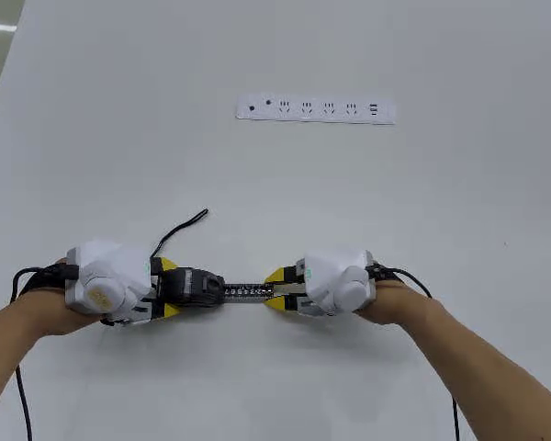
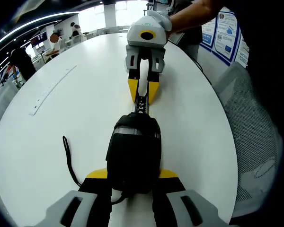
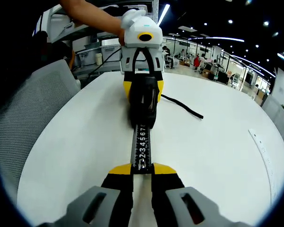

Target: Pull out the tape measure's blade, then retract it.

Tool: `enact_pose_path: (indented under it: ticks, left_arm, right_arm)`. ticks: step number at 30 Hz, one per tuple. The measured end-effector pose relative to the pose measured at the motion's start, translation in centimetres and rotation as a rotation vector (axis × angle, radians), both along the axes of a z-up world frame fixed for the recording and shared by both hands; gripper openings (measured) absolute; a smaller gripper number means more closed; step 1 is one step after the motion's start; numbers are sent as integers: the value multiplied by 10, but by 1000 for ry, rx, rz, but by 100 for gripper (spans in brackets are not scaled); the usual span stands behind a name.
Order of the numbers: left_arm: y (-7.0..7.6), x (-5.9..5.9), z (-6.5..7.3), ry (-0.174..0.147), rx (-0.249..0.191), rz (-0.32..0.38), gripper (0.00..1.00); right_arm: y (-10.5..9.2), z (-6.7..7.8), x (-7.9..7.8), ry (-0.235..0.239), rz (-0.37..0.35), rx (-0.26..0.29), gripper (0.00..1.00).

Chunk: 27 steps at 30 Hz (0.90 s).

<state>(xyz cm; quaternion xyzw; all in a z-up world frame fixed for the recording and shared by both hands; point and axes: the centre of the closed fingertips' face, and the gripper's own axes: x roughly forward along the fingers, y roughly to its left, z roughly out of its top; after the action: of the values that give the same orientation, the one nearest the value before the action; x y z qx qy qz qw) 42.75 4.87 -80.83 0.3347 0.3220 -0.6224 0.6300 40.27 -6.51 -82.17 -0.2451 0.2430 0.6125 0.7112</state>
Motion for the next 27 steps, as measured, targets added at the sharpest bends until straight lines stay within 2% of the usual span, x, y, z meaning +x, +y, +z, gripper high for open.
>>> enact_pose_path:
  ticks: [27]
  left_arm:
    - [-4,-4,7,-7,14,-1,30]
  right_arm:
    - [-62,0,-13,19,-22,-41,12]
